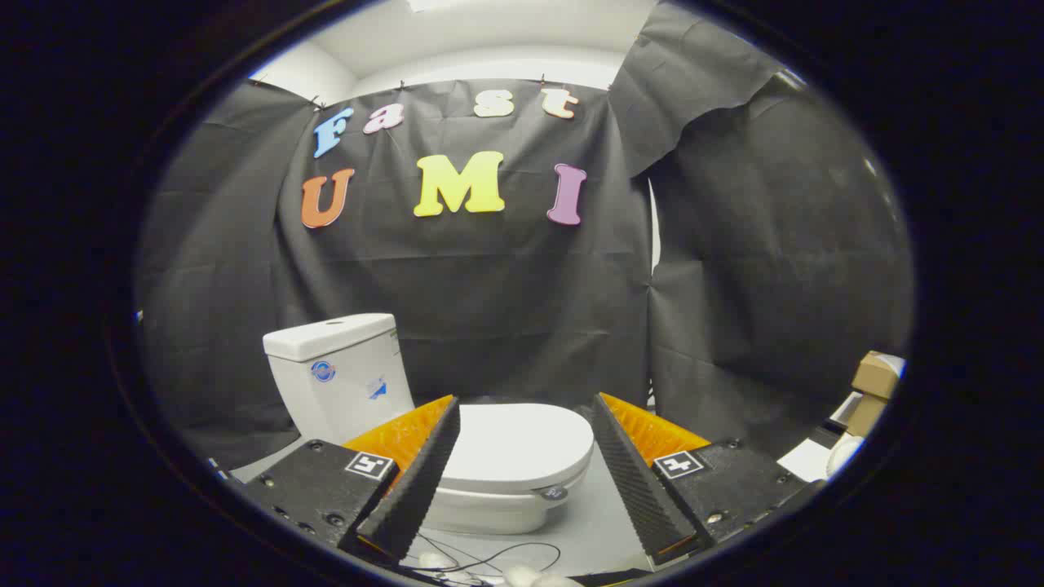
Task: Open the toilet lid.
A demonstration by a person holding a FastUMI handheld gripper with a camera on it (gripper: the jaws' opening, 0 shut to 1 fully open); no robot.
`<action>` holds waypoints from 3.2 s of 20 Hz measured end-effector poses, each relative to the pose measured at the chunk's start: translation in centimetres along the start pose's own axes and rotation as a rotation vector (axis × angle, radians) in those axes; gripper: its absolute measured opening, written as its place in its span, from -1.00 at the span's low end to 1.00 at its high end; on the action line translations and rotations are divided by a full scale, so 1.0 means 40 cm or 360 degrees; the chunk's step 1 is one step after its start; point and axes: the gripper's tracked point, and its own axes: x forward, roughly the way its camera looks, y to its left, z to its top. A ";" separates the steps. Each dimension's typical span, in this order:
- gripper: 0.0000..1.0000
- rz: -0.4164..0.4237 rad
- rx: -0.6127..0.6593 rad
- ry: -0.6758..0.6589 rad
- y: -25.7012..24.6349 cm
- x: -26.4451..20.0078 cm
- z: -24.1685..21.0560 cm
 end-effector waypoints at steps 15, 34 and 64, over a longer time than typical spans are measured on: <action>1.00 0.0063 0.0027 -0.0006 0.041 -0.016 0.022; 1.00 0.0149 0.0209 0.0044 0.021 0.203 -0.002; 0.84 0.0098 0.1667 0.1071 -0.153 0.467 -0.682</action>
